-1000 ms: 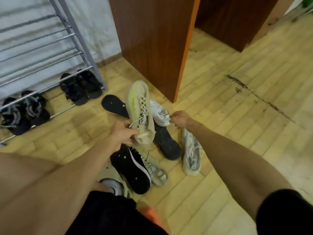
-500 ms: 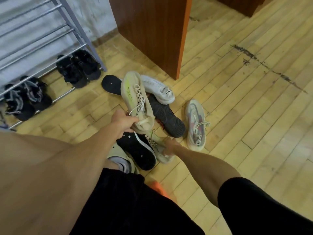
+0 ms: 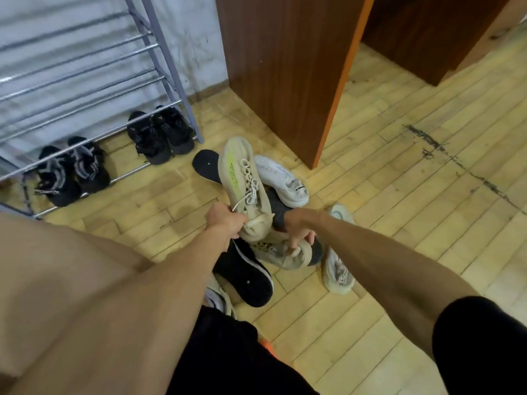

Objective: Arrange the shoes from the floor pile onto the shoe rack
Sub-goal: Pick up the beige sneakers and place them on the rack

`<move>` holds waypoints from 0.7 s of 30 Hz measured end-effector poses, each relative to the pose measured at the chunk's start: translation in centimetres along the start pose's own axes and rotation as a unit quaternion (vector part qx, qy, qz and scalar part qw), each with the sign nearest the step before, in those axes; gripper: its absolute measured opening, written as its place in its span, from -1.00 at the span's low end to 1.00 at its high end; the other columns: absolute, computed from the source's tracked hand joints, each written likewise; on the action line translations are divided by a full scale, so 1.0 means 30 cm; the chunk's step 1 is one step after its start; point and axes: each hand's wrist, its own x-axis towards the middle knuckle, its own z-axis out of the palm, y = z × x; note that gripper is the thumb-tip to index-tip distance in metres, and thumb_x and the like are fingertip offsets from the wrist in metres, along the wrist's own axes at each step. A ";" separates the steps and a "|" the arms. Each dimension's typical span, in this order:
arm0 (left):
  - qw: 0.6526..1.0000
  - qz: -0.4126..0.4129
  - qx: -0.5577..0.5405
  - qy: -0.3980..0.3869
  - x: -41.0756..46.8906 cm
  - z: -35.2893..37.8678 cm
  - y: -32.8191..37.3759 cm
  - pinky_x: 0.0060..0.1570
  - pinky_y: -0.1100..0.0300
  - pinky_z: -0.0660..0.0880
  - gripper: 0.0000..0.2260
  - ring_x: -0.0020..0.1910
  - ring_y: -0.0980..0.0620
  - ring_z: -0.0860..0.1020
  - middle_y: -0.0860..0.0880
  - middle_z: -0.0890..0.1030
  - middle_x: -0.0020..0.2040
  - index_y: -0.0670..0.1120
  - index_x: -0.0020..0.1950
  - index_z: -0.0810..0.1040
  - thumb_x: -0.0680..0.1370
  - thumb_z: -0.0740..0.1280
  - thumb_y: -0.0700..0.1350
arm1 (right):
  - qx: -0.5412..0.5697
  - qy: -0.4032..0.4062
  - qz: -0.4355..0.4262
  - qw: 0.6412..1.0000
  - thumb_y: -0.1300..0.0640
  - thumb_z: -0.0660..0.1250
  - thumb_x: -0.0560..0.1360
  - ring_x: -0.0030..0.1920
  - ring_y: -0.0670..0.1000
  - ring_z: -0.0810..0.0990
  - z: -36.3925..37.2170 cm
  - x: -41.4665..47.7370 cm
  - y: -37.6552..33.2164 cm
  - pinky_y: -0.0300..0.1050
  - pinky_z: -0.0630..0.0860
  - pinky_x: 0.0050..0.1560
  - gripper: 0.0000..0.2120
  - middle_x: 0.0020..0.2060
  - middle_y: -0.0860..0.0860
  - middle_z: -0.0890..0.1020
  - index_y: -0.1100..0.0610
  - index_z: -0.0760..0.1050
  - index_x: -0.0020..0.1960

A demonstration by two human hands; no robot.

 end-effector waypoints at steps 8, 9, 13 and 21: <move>0.986 -0.035 -0.160 0.031 -0.033 -0.124 0.058 -0.16 0.05 0.62 -0.73 -0.11 -0.14 0.60 -0.21 0.62 0.07 -0.29 0.14 0.57 0.44 0.41 -0.33 | 0.110 0.127 -0.013 0.986 0.14 0.44 0.41 -0.39 0.10 0.71 -0.291 -0.159 0.034 -0.09 0.66 -0.31 -0.75 -0.22 0.16 0.67 0.32 0.57 -0.05; 0.981 -0.041 -0.187 0.030 -0.034 -0.144 0.067 -0.13 -0.01 0.63 -0.73 -0.12 -0.15 0.61 -0.22 0.62 0.07 -0.30 0.14 0.56 0.44 0.40 -0.35 | 0.149 0.148 -0.018 0.977 0.14 0.43 0.42 -0.36 0.11 0.72 -0.309 -0.164 0.034 -0.10 0.66 -0.33 -0.72 -0.15 0.18 0.67 0.34 0.58 0.00; 0.965 -0.038 -0.258 0.038 -0.033 -0.242 0.121 -0.30 0.06 0.62 -0.76 -0.15 -0.12 0.62 -0.20 0.63 0.01 -0.31 0.11 0.55 0.45 0.40 -0.37 | 0.306 0.191 -0.062 0.930 0.15 0.44 0.45 -0.20 0.16 0.73 -0.360 -0.174 -0.034 0.06 0.68 -0.10 -0.65 -0.01 0.17 0.61 0.30 0.54 0.16; 0.966 -0.026 -0.233 0.104 0.050 -0.554 0.189 -0.14 -0.03 0.61 -0.88 -0.27 -0.10 0.57 -0.19 0.57 -0.16 -0.27 -0.23 0.49 0.45 0.39 -0.39 | 0.453 0.204 -0.163 0.853 0.27 0.44 0.46 -0.05 0.17 0.66 -0.497 -0.119 -0.344 0.08 0.65 -0.03 -0.59 0.03 0.19 0.62 0.38 0.47 0.26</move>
